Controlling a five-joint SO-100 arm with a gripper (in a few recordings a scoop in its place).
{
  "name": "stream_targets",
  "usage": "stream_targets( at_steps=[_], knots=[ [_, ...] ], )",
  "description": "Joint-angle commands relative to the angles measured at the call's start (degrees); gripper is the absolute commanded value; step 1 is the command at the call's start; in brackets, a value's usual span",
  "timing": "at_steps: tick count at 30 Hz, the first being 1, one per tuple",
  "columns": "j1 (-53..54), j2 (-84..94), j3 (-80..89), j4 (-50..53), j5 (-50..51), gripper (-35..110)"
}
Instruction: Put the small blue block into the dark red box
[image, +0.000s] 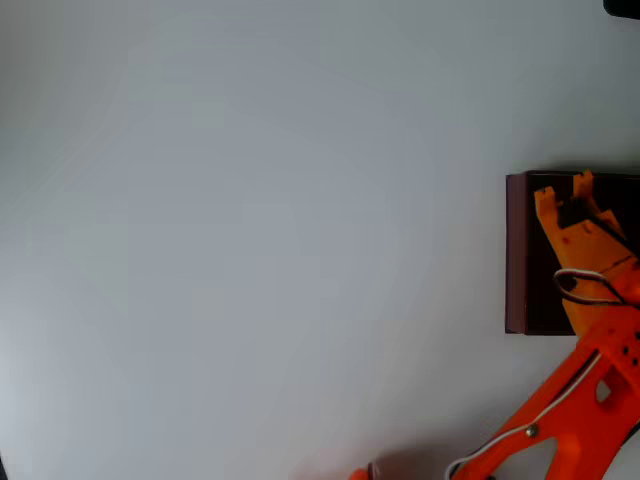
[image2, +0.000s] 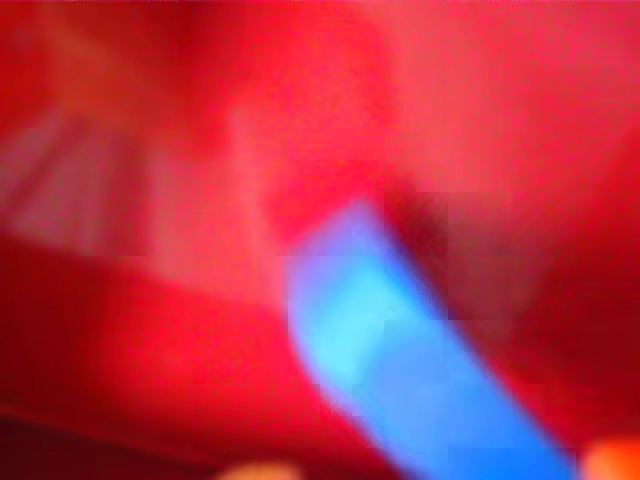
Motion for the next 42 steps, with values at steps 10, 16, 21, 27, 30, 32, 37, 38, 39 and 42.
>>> stream_targets(
  at_steps=[10, 16, 21, 27, 30, 32, 37, 38, 39, 42],
  knots=[
    [-9.7, 39.1, 28.0, -1.0, -3.6, 10],
    [-24.4, 60.2, 45.5, -1.0, -3.2, 0],
    [-40.0, 77.7, 59.7, -4.4, -2.4, 0],
    [-53.3, 102.7, 75.8, -3.5, -4.2, 0],
    [-57.3, 116.6, 83.2, 0.4, -4.9, 0],
    [-59.4, 117.4, 85.1, 1.8, -6.0, 0],
    [-66.5, 117.5, 88.5, 0.8, -13.2, 0],
    [-67.7, 117.5, 89.0, 0.5, -14.5, 0],
    [-69.1, 117.5, 89.6, 0.4, -15.6, 0],
    [-73.6, 117.5, 92.3, -0.4, -17.2, 0]
  ],
)
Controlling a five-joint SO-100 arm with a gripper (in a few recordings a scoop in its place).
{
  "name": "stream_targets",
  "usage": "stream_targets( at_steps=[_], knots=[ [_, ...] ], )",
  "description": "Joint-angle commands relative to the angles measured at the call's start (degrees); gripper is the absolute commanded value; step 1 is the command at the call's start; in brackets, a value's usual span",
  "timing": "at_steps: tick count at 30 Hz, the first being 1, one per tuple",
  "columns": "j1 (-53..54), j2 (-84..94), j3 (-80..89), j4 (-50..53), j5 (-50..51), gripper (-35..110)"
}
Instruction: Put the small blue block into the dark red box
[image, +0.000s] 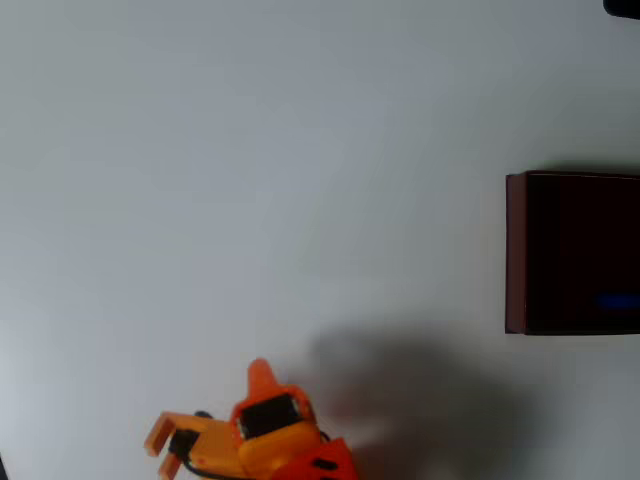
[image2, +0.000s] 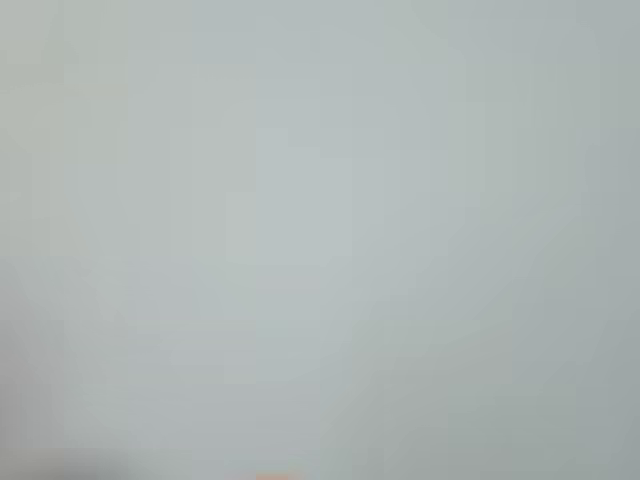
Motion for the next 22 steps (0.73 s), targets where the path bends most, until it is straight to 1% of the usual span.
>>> stream_targets(
  at_steps=[1, 9, 22],
  knots=[
    [-5.9, 0.4, 3.2, -0.6, -2.5, 0],
    [-9.2, 0.6, 4.6, -0.8, -2.4, 0],
    [-8.2, 0.6, 4.6, -0.8, -1.8, 0]
  ],
)
